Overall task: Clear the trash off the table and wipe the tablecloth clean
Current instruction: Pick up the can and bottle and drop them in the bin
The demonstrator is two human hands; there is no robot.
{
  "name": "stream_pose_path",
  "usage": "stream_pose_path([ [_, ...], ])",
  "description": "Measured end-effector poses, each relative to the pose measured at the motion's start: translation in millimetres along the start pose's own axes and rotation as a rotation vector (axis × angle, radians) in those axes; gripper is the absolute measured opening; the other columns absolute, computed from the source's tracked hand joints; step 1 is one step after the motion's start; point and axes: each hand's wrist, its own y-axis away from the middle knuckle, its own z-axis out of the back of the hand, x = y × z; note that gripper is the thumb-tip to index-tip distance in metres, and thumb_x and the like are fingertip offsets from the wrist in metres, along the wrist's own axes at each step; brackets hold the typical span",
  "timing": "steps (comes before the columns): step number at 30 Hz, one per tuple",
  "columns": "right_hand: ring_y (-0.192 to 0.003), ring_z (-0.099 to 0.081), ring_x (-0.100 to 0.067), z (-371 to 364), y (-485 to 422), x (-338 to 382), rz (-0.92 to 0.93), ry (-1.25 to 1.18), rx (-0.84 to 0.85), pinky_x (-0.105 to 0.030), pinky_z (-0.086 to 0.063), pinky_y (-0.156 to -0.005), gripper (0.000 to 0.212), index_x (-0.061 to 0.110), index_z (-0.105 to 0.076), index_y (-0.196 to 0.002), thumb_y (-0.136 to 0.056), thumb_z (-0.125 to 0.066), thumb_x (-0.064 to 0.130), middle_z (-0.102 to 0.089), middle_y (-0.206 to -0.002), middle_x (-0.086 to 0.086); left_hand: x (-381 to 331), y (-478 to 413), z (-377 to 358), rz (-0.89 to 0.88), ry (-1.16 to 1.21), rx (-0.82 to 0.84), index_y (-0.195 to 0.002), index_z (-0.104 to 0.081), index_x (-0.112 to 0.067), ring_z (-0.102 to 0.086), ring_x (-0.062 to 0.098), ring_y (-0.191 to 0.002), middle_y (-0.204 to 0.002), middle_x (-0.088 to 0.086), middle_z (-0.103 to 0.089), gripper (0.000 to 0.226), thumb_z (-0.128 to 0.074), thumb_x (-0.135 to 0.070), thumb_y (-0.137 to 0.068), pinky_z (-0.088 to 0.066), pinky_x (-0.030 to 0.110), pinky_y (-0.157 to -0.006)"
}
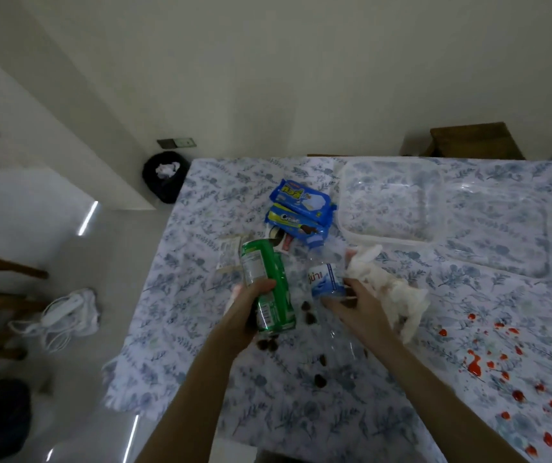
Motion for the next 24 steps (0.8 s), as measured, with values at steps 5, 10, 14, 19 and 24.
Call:
stream_pose_path([
  [5,-0.075,-0.054,0.008,-52.5,6.4,38.8,0.059,0.010,0.104,-0.005,-0.043,-0.056,0.044,0.022,-0.052,-0.119,-0.081,-0.071,0.031,-0.059,-0.093,0.012,-9.0,36.9,65.2,-0.072,0.072,-0.034,-0.131,-0.047,-0.017,-0.062,0.035,-0.110,-0.125,0.018,-0.062,0.067,-0.071,-0.027,-0.069,-0.054,0.049,-0.087],
  [10,-0.083,-0.059,0.000,-133.9,15.9,72.1,0.088,0.017,0.213,-0.014,-0.047,-0.068,0.055,0.021,-0.050,-0.124,-0.078,-0.074,0.037,-0.063,-0.105,0.006,-7.2,69.3,141.5,-0.103,0.188,-0.106,-0.133,-0.047,-0.014,-0.062,0.035,-0.108,-0.121,0.018,-0.064,0.060,-0.067,-0.023,-0.077,-0.054,0.045,-0.082],
  [14,-0.083,-0.057,-0.001,-210.6,38.3,93.0,0.096,0.041,0.278,-0.021,-0.048,-0.071,0.043,0.027,-0.049,-0.113,-0.078,-0.073,0.036,-0.058,-0.100,0.010,-4.9,91.0,217.1,-0.150,0.202,-0.121,-0.135,-0.044,-0.016,-0.063,0.036,-0.108,-0.126,0.021,-0.061,0.078,-0.074,-0.028,-0.063,-0.058,0.043,-0.076],
  [19,-0.093,-0.061,-0.012,-315.4,64.5,97.2,0.036,0.053,0.289,-0.027,-0.053,-0.075,0.054,0.018,-0.052,-0.122,-0.078,-0.071,0.042,-0.062,-0.110,-0.001,3.5,110.8,317.7,-0.166,0.228,-0.078,-0.135,-0.041,-0.019,-0.063,0.037,-0.110,-0.125,0.020,-0.062,0.077,-0.073,-0.031,-0.066,-0.059,0.041,-0.075],
  [24,-0.097,-0.062,-0.018,-396.9,80.7,109.7,-0.057,0.003,0.305,-0.033,-0.054,-0.079,0.045,0.017,-0.056,-0.117,-0.080,-0.071,0.038,-0.063,-0.110,-0.003,1.7,123.6,391.1,-0.164,0.260,-0.058,-0.131,-0.045,-0.017,-0.065,0.034,-0.103,-0.125,0.023,-0.060,0.075,-0.073,-0.033,-0.064,-0.058,0.041,-0.077],
])
